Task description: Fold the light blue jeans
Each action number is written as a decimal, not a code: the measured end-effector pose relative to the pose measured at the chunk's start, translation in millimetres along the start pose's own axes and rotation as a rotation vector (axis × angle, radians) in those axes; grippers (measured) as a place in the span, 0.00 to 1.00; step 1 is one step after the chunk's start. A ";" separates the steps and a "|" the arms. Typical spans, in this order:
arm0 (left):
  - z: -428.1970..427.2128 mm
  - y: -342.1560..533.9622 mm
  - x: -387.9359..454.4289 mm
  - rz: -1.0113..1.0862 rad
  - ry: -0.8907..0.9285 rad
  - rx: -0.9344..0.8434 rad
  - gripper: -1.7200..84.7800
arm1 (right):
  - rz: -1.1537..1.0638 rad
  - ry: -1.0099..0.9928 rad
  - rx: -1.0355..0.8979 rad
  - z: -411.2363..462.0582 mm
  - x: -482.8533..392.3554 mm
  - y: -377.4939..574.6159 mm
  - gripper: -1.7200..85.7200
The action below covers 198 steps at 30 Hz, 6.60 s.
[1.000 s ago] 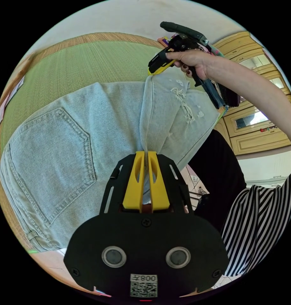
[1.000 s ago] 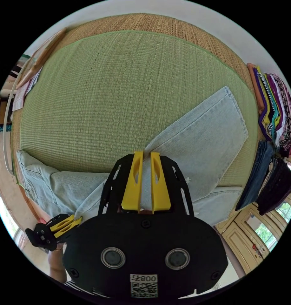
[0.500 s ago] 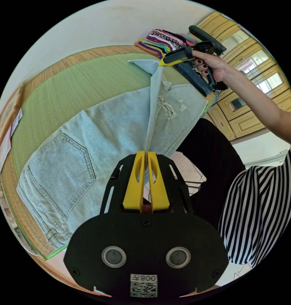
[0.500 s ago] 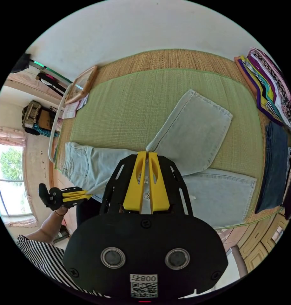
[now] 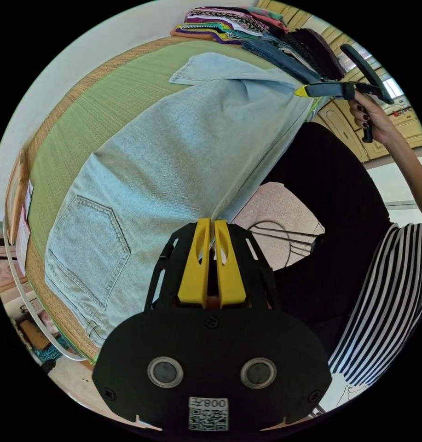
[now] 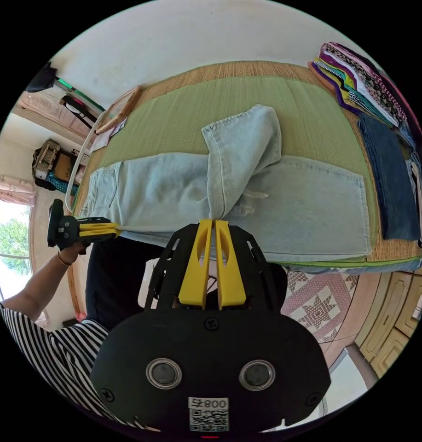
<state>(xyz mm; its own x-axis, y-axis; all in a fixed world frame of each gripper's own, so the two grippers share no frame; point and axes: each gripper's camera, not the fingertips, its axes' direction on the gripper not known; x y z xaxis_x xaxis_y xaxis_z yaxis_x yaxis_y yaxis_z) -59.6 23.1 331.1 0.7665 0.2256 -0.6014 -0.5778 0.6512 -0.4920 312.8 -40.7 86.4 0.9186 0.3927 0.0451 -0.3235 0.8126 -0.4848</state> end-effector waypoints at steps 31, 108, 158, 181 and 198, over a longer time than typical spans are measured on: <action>11.6 -148.0 -47.4 -0.254 0.590 0.283 0.10 | -0.025 -0.040 -0.098 44.5 64.0 35.8 0.04; 35.7 -298.7 -16.3 -0.218 0.480 0.339 0.03 | -0.289 0.220 0.457 -60.1 19.1 78.7 0.02; 62.4 -668.0 167.5 0.216 0.295 0.202 0.03 | 0.566 -0.404 0.632 -92.7 523.1 277.9 0.02; 71.5 -684.9 183.3 0.309 0.314 0.174 0.03 | 0.609 -0.432 0.611 -83.6 541.4 263.8 0.05; 70.8 -645.6 150.1 0.288 0.307 0.168 0.02 | 0.655 -0.432 0.615 -68.1 508.8 248.7 0.04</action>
<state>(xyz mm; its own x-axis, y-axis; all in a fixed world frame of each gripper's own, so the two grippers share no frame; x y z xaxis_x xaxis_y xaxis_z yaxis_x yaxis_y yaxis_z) 448.3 -312.2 603.0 0.4482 0.2059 -0.8699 -0.6823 0.7075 -0.1841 715.1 331.8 -70.8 0.3949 0.8671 0.3037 -0.9105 0.4134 0.0038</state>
